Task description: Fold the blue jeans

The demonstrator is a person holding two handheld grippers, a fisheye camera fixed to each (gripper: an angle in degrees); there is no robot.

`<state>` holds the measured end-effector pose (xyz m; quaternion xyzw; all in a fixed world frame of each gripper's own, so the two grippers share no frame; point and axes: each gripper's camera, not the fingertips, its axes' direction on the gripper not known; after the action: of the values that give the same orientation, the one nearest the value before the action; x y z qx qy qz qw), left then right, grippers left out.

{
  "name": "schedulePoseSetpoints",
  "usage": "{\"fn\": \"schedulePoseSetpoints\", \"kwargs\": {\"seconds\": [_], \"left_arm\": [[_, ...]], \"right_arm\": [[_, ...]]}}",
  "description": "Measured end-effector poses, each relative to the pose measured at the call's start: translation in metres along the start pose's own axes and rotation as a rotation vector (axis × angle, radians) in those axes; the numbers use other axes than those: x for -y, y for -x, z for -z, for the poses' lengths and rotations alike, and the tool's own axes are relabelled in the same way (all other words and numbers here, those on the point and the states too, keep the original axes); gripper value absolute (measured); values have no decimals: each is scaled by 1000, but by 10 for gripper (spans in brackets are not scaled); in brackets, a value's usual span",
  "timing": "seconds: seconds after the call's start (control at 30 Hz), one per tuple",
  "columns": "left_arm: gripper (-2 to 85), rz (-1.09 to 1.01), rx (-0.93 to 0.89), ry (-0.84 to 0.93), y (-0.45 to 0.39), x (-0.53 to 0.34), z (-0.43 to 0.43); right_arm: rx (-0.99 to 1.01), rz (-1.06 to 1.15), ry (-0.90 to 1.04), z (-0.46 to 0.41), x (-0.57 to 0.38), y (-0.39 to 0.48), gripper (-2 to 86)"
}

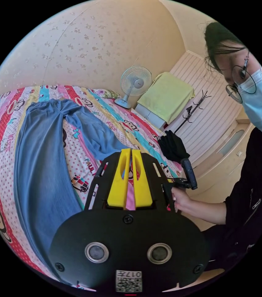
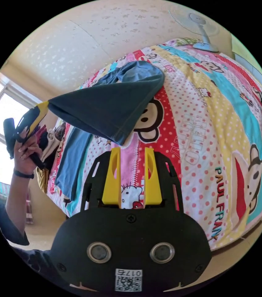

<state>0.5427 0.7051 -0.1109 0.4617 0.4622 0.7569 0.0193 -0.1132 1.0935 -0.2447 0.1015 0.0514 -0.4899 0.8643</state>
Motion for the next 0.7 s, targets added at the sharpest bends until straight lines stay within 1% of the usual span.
{"fn": "schedulePoseSetpoints", "kwargs": {"seconds": [0.13,0.27,0.37,0.43,0.53,0.7], "left_arm": [[-9,4,6,0,3,4,7],[-9,-12,9,6,5,13,13],[-9,-20,11,13,7,21,16],[-9,-25,15,13,7,26,20],[-9,-23,21,14,9,32,24],[-8,-4,16,4,9,46,32]], "right_arm": [[9,87,21,-27,10,24,104],[-80,154,48,-51,22,43,101],[-99,221,94,-65,28,54,98],[-148,249,110,-68,31,62,95],[-218,299,85,-64,33,73,88],[-297,340,58,-58,33,79,50]]}}
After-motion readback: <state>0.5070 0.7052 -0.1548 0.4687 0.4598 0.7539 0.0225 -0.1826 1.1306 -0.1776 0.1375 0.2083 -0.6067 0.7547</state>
